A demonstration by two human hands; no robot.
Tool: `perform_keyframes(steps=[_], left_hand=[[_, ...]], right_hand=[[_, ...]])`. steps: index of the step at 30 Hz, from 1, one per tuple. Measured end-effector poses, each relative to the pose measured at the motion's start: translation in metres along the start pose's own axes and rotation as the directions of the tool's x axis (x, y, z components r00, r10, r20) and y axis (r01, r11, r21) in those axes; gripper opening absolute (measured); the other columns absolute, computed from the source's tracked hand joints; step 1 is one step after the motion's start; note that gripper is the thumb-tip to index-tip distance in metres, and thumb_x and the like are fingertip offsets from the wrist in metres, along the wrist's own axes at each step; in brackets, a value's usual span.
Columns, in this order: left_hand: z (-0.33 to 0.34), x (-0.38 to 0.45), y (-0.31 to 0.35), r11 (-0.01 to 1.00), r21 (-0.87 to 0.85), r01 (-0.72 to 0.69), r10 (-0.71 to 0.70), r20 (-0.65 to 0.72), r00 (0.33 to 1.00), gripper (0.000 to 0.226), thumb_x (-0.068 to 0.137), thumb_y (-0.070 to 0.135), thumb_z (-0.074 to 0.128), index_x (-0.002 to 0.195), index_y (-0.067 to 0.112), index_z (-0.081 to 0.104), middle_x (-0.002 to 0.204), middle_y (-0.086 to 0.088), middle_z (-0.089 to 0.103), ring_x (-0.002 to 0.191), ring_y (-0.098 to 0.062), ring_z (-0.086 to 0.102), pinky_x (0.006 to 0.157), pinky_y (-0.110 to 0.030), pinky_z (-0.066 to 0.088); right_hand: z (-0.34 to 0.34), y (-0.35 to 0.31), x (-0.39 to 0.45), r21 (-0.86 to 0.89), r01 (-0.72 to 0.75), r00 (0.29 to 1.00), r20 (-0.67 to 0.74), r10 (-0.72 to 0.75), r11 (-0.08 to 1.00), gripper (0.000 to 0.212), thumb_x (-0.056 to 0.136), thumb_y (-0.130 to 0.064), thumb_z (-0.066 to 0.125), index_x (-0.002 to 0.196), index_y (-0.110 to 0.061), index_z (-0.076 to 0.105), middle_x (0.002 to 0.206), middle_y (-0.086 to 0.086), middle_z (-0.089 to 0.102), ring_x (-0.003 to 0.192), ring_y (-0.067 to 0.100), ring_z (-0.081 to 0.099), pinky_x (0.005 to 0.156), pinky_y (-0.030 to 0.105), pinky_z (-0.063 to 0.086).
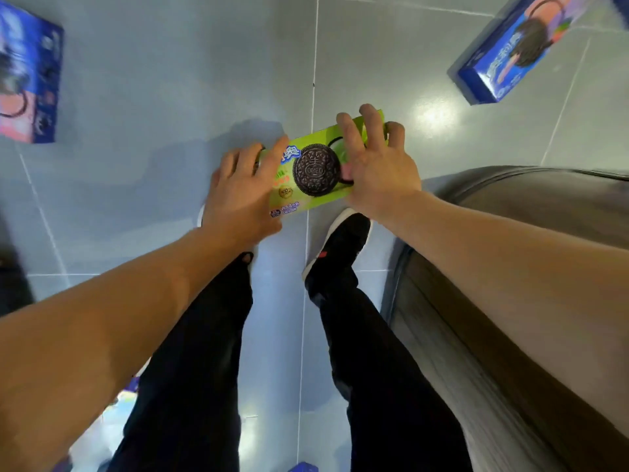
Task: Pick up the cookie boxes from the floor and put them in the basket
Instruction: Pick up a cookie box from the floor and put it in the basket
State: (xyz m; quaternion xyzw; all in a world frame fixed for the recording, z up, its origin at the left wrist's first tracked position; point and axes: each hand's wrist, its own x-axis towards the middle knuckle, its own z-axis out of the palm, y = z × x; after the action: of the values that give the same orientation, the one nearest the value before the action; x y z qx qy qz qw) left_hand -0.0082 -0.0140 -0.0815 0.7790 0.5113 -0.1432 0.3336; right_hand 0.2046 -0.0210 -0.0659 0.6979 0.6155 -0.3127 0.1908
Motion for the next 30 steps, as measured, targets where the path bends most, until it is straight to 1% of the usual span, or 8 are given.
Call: perform_keyframes(steps=[4,7,14,17,19,22,25,30], left_hand=[[-0.121,-0.054,0.021,0.995,0.012,-0.095,0.094,0.028,0.995,0.121,0.055,0.035,0.086,0.151,0.029,0.014,0.140,-0.009,0.034,0.126,-0.035,0.031,0.101,-0.049,0.040],[-0.216,-0.095,0.044,0.984,-0.009,-0.177,0.177,-0.005,0.984,0.114,0.056,0.036,0.083,0.151,0.024,0.020,0.137,-0.010,0.037,0.123,-0.035,0.032,0.101,-0.048,0.041],[-0.389,-0.167,0.080,0.873,0.299,-0.385,0.437,-0.133,0.889,0.112,0.053,0.024,0.080,0.148,0.027,0.022,0.135,-0.007,0.037,0.119,-0.037,0.034,0.094,-0.051,0.047],[-0.452,-0.195,0.090,0.800,0.396,-0.450,0.546,-0.173,0.820,0.107,0.054,0.015,0.075,0.146,0.029,0.024,0.136,-0.003,0.034,0.120,-0.038,0.036,0.088,-0.053,0.050],[-0.482,-0.210,0.095,0.740,0.464,-0.486,0.624,-0.205,0.754,0.098,0.060,0.010,0.069,0.146,0.031,0.027,0.136,-0.003,0.036,0.121,-0.037,0.038,0.085,-0.053,0.052],[-0.518,-0.218,0.103,0.644,0.566,-0.516,0.719,-0.217,0.660,0.079,0.073,0.011,0.049,0.147,0.032,0.031,0.138,-0.005,0.040,0.124,-0.040,0.040,0.089,-0.054,0.049],[-0.545,-0.220,0.116,0.597,0.615,-0.515,0.755,-0.214,0.620,0.071,0.080,0.013,0.033,0.149,0.031,0.029,0.141,-0.007,0.042,0.127,-0.040,0.039,0.095,-0.052,0.045],[-0.579,-0.205,0.152,0.661,0.458,-0.594,0.730,-0.211,0.649,0.102,0.063,0.043,0.077,0.149,0.030,0.024,0.144,-0.008,0.033,0.131,-0.033,0.032,0.104,-0.049,0.042]], right_hand=[[-0.094,-0.031,-0.077,0.010,-0.040,0.996,-0.080,0.040,0.999,0.091,0.078,-0.028,0.070,0.148,-0.031,0.012,0.155,0.004,0.012,0.131,0.038,0.027,0.085,0.050,0.052],[-0.173,-0.052,-0.137,0.036,-0.065,0.986,-0.154,0.070,0.997,0.095,0.075,-0.026,0.069,0.148,-0.032,0.009,0.155,0.004,0.011,0.134,0.038,0.026,0.102,0.056,0.040],[-0.324,-0.082,-0.259,0.016,-0.052,0.971,-0.235,0.054,0.999,0.116,0.061,-0.059,0.075,0.152,-0.031,0.008,0.160,0.001,0.009,0.149,0.033,0.005,0.119,0.057,0.010],[-0.381,-0.093,-0.294,0.050,-0.025,0.932,-0.360,0.041,0.998,0.106,0.060,-0.072,0.060,0.150,-0.026,0.026,0.154,0.002,0.030,0.146,0.032,0.020,0.118,0.055,0.014],[-0.417,-0.100,-0.309,0.081,0.010,0.946,-0.323,0.016,0.997,0.101,0.063,-0.073,0.060,0.148,-0.024,0.032,0.148,0.003,0.041,0.140,0.029,0.032,0.117,0.049,0.020],[-0.461,-0.107,-0.327,0.161,0.056,0.967,-0.253,-0.014,0.985,0.093,0.062,-0.066,0.067,0.140,-0.022,0.042,0.129,0.004,0.054,0.118,0.028,0.052,0.098,0.038,0.041],[-0.488,-0.106,-0.343,0.258,0.053,0.956,-0.292,0.025,0.965,0.081,0.063,-0.057,0.077,0.129,-0.021,0.048,0.112,0.003,0.055,0.099,0.025,0.055,0.083,0.039,0.049],[-0.505,-0.083,-0.355,0.332,0.049,0.905,-0.414,0.099,0.942,0.062,0.064,-0.043,0.079,0.115,-0.019,0.054,0.102,0.002,0.052,0.092,0.022,0.052,0.076,0.038,0.048]])
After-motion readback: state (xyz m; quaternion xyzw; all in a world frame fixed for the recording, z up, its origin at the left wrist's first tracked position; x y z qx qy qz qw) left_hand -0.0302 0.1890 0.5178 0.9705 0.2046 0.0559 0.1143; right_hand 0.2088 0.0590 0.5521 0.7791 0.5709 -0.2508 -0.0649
